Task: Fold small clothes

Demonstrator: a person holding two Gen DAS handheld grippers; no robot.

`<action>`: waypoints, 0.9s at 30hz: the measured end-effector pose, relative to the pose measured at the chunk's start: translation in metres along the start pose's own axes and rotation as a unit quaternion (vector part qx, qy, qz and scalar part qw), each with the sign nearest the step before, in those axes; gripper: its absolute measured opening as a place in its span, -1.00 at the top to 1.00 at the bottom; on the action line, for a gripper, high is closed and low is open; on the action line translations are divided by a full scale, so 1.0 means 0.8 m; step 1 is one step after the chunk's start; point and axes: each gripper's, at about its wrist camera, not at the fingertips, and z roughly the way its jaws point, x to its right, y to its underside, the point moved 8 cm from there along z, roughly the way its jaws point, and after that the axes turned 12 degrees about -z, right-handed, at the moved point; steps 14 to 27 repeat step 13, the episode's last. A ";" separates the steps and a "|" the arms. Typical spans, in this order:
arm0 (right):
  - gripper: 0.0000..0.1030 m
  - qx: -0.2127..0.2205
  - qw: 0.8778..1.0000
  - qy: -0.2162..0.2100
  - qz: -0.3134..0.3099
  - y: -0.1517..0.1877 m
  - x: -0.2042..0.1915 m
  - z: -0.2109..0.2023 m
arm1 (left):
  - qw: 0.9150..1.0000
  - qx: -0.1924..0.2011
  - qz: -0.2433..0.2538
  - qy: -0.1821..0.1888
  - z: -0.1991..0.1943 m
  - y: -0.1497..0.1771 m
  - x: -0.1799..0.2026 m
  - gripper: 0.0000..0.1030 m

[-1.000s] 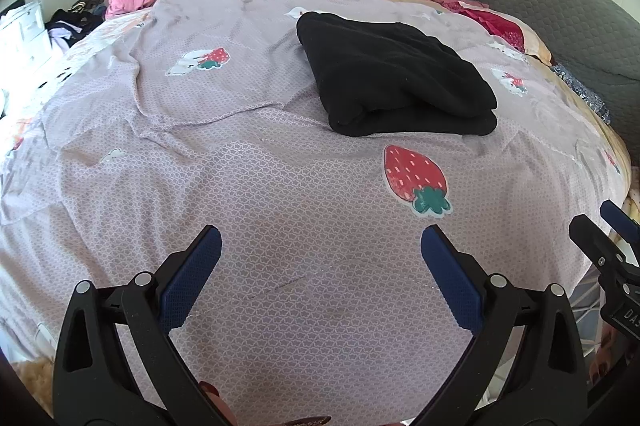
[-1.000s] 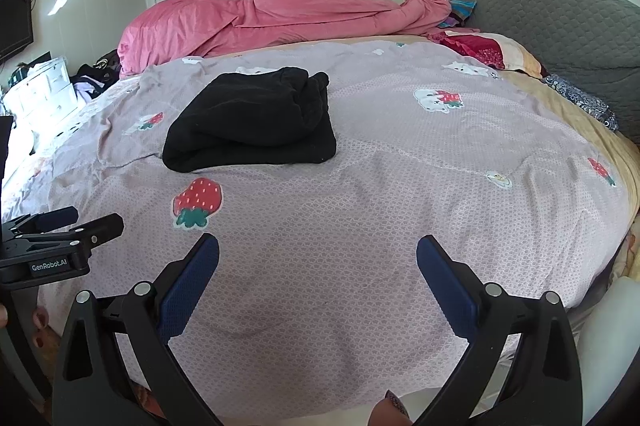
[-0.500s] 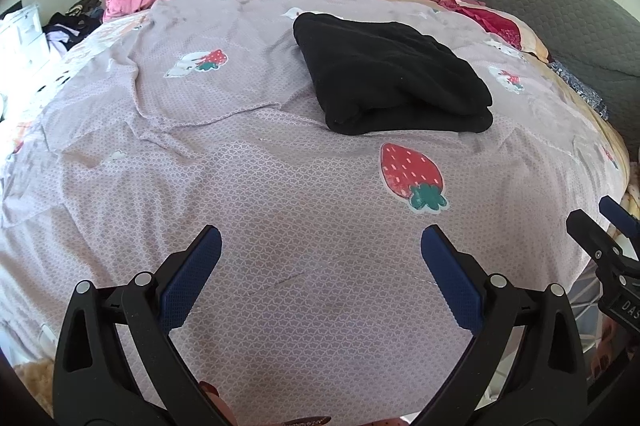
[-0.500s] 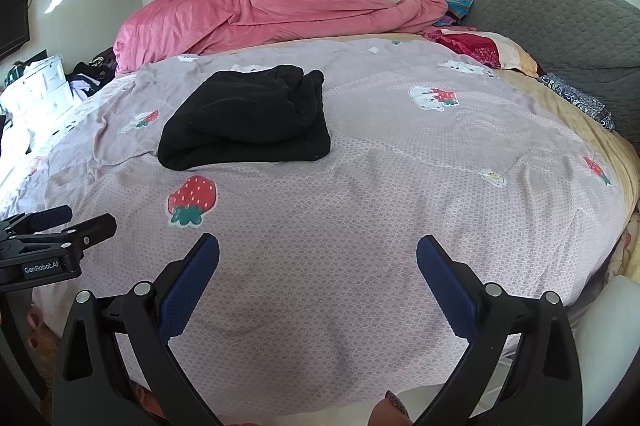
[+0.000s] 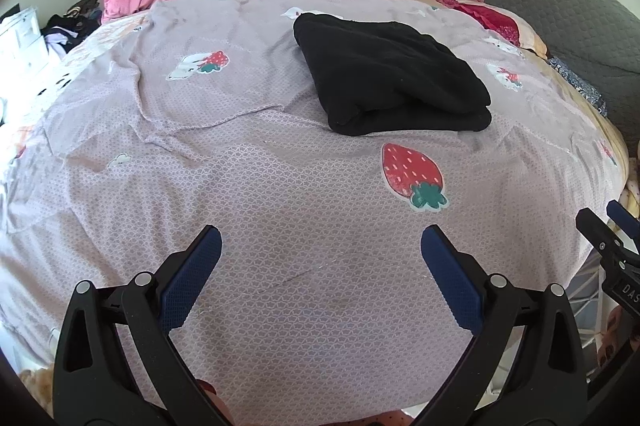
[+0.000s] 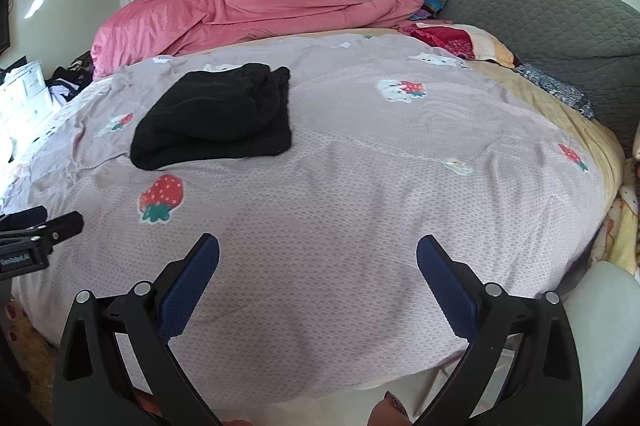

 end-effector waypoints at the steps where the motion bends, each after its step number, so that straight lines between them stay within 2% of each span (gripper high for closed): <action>1: -0.92 -0.002 1.000 0.010 0.004 0.003 0.008 -0.002 | 1.000 -0.001 0.004 -0.003 -0.001 -0.002 -0.001 -0.82; 5: -0.92 -0.006 0.997 0.058 0.045 0.022 0.055 -0.016 | 1.000 0.005 -0.015 0.003 -0.009 -0.026 -0.020 -0.82; 8: -0.92 -0.012 0.988 0.107 0.112 0.051 0.121 -0.034 | 0.998 -0.018 -0.061 0.029 -0.009 -0.052 -0.062 -0.82; 9: -0.92 -0.011 0.983 0.123 0.133 0.061 0.145 -0.042 | 0.995 -0.027 -0.086 0.034 -0.007 -0.064 -0.089 -0.82; 11: -0.92 -0.011 0.967 0.174 0.184 0.091 0.214 -0.064 | 0.992 -0.025 -0.123 0.012 -0.005 -0.081 -0.139 -0.82; 12: -0.92 -0.013 0.959 0.199 0.201 0.106 0.245 -0.073 | 0.990 -0.023 -0.141 -0.008 -0.003 -0.090 -0.172 -0.82; 13: -0.92 -0.031 0.944 0.245 0.219 0.132 0.290 -0.085 | 0.986 -0.015 -0.161 -0.045 -0.002 -0.101 -0.218 -0.82; 27: -0.92 -0.031 0.944 0.245 0.219 0.132 0.290 -0.085 | 0.986 -0.015 -0.161 -0.045 -0.002 -0.101 -0.218 -0.82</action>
